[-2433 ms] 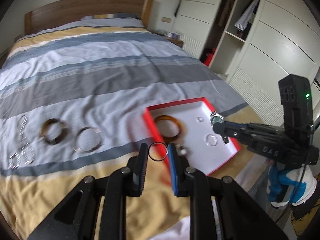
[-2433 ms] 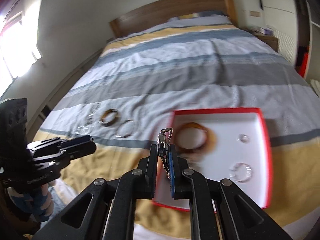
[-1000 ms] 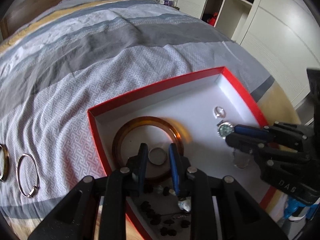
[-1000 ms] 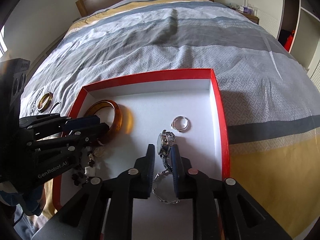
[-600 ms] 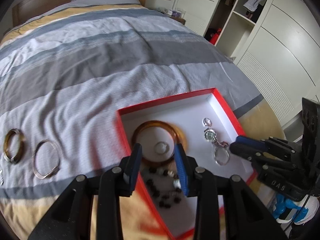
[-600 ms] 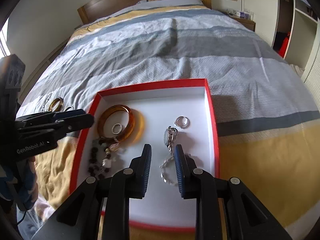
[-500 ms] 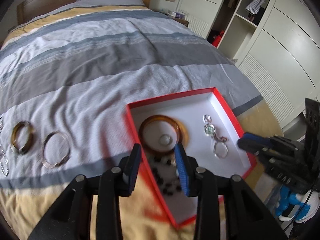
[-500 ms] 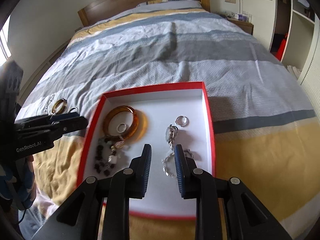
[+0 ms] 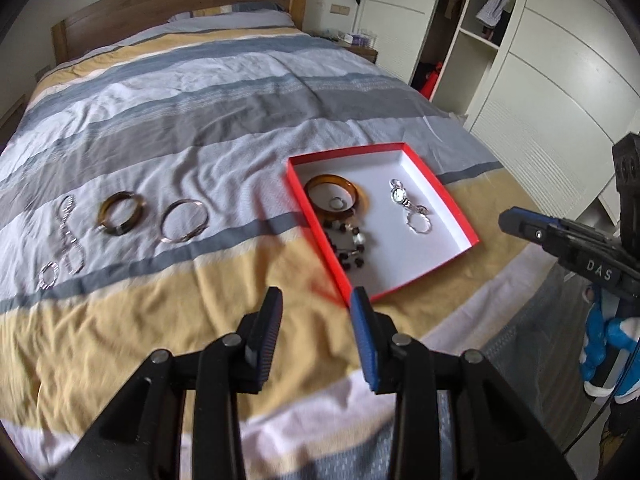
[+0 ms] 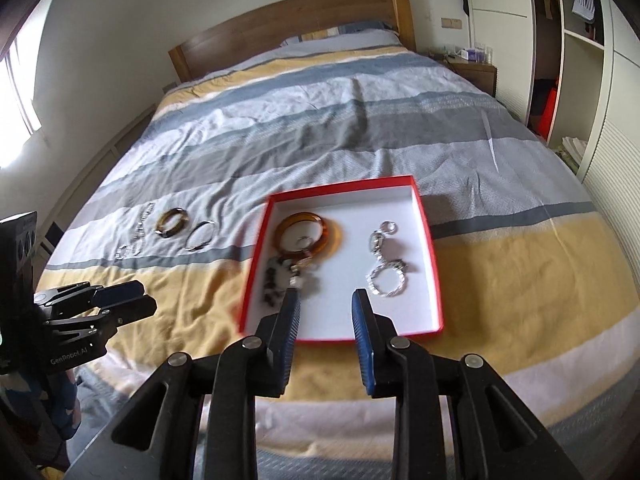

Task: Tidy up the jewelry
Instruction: 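Withdraw both grippers from the box back over the remaining jewelry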

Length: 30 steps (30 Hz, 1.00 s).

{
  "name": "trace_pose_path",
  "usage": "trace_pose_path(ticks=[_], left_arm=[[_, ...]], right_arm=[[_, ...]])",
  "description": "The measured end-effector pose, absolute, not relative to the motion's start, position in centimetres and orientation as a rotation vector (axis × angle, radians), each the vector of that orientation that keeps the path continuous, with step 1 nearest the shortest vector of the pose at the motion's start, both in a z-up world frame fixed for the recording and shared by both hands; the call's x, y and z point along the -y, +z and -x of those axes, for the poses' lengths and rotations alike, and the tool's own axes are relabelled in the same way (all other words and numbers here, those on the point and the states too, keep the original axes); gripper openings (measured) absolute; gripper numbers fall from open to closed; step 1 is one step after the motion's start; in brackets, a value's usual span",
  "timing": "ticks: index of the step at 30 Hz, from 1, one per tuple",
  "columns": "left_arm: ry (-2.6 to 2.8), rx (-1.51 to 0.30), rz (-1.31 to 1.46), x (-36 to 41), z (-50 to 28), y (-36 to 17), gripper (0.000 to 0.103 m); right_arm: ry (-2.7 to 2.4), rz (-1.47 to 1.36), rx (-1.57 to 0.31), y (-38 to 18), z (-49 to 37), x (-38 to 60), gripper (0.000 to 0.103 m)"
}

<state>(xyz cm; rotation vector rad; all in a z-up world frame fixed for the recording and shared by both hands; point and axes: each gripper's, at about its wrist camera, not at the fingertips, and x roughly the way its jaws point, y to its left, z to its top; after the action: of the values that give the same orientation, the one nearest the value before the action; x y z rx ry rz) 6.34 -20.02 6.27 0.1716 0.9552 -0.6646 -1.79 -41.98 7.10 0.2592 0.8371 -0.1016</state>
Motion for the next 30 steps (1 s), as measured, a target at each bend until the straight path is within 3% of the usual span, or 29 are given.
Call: trace_pose_path(ticks=[15,17,18,26,30], left_arm=[[-0.506,-0.869,-0.032,9.0,-0.2,10.0,0.034],[-0.472,-0.849,-0.026,7.2,0.7,10.4,0.049],[-0.459,-0.84,-0.02,6.5,0.9,10.5,0.051],[-0.392,-0.794,0.02,1.8,3.0,11.2,0.051],[-0.337,-0.766,0.014,0.5,3.8,11.4,0.051]], right_arm=[[-0.045,-0.25,-0.756,11.0,7.6,34.8,0.029],[-0.038,-0.244,-0.749,11.4,8.2,34.0,0.029],[-0.034,-0.241,-0.745,11.6,8.5,33.6,0.03],[-0.025,-0.231,-0.726,12.6,10.1,31.0,0.032],[-0.028,-0.23,-0.722,12.9,10.7,29.9,0.038]])
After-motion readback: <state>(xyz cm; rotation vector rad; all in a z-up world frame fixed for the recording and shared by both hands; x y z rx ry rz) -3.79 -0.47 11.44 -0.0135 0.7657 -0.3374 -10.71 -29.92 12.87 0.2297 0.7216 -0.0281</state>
